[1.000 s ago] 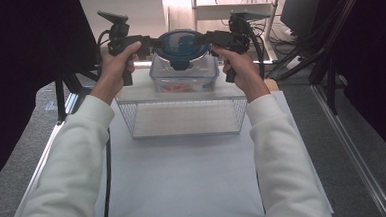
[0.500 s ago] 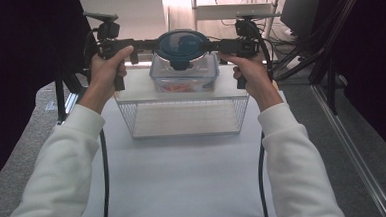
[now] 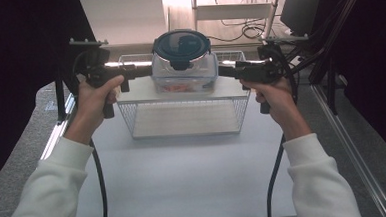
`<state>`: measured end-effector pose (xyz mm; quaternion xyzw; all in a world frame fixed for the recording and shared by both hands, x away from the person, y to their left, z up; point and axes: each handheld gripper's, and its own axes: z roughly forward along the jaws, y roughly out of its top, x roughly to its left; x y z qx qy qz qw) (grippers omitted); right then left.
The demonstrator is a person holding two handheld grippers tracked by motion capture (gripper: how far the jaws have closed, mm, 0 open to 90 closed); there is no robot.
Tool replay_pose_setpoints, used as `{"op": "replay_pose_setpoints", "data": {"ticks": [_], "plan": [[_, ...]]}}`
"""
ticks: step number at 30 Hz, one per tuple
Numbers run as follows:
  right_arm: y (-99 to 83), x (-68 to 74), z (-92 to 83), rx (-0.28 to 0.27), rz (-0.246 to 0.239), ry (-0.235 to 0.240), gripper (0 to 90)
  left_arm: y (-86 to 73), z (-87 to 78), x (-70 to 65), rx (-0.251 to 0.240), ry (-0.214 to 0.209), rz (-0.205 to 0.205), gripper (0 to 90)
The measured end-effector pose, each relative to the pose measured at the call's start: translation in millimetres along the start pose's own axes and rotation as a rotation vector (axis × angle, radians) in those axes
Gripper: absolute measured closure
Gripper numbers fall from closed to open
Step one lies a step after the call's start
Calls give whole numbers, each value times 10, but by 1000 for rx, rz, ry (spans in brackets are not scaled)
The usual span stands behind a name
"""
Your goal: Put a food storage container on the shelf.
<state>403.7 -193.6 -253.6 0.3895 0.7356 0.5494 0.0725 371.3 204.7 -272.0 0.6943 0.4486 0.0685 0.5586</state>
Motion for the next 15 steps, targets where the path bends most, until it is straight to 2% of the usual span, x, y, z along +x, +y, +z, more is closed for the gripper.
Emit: {"op": "replay_pose_setpoints", "data": {"ticks": [2,4,7,10,12,15], "plan": [[-99,11,-73,-5,-13,-2,180,-110,-15,-41,13,27,37,136],[-189,25,-130,-6,-25,-13,192,-273,-50,-78,33,19,62,142],[-380,64,-219,3,-51,-24,219,-457,-87,-84,50,11,67,152],[-563,89,-271,10,-79,-36,232,-701,-139,-91,59,39,91,157],[-705,99,-299,19,-92,-37,237,-873,-173,-84,65,34,90,158],[-928,102,-317,45,-99,-38,237,-1110,-194,-64,69,-13,32,172]]}}
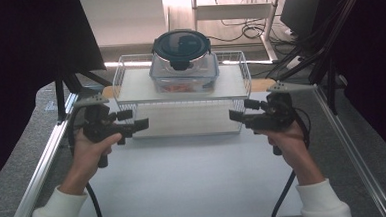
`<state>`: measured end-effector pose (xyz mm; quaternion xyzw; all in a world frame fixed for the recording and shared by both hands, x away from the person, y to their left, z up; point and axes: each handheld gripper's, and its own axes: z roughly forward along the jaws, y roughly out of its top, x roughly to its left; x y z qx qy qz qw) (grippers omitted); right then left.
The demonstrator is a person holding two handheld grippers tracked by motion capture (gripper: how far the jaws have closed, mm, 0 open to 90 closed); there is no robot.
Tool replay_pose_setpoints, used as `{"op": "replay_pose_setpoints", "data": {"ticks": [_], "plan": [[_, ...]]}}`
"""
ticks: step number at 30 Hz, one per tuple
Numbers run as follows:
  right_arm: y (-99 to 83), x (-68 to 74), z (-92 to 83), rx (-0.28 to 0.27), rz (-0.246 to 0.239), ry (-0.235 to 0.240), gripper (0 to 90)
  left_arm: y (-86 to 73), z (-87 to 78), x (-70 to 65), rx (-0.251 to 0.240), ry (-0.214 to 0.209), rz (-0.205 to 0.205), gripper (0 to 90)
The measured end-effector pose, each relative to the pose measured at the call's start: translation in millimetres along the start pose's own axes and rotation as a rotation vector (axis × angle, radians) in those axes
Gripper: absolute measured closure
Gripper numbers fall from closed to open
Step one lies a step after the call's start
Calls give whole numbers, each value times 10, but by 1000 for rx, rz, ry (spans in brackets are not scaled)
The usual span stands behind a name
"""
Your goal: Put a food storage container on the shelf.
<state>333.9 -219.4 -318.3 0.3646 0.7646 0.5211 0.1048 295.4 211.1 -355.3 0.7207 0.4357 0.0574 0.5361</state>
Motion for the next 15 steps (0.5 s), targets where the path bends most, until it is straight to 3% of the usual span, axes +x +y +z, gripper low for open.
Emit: {"op": "replay_pose_setpoints", "data": {"ticks": [5,10,13,15], "plan": [[-338,21,24,30,-5,-8,237,-347,78,-9,35,58,27,185],[-633,84,26,59,-17,-6,236,-731,204,10,116,131,81,196],[-798,89,32,74,-16,-18,236,-910,245,14,148,151,102,197],[-936,79,46,83,1,-22,234,-1039,252,33,150,149,89,198]]}}
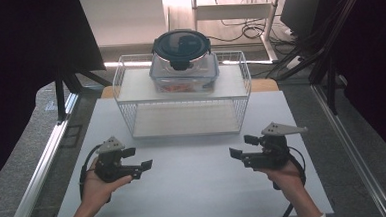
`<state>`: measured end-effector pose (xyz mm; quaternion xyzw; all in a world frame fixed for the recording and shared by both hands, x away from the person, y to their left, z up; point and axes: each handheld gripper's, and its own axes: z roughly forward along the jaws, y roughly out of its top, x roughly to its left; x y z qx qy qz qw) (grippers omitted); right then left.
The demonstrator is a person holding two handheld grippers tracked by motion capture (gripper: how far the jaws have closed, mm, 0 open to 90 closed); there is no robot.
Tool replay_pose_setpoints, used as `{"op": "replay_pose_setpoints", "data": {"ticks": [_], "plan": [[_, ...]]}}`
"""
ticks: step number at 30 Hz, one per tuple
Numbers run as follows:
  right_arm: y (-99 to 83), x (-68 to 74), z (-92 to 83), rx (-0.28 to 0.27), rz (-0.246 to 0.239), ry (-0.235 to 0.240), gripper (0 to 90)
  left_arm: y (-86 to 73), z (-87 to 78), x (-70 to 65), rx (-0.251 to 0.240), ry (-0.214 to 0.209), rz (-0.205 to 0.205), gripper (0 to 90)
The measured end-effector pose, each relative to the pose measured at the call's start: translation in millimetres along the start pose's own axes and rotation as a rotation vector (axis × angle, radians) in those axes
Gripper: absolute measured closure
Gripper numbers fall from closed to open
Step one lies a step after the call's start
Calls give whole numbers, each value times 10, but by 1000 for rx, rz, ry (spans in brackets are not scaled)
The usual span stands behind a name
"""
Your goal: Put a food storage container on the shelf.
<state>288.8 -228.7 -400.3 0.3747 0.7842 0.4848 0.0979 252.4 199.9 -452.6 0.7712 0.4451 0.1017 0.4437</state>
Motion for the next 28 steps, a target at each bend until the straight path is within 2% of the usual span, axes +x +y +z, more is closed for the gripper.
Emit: {"op": "replay_pose_setpoints", "data": {"ticks": [5,7,10,15,21,28], "plan": [[-350,-51,87,34,56,-1,234,-239,100,20,47,9,-27,205],[-477,-74,145,63,88,22,234,-275,152,25,70,12,-30,205],[-563,-87,202,89,89,5,234,-263,169,5,68,17,-22,205],[-581,-69,205,87,68,-2,234,-249,127,5,44,22,-25,205],[-583,-79,191,81,77,-10,234,-255,135,23,48,25,-26,205],[-586,-66,188,80,59,-26,232,-253,133,35,45,24,-29,202]]}}
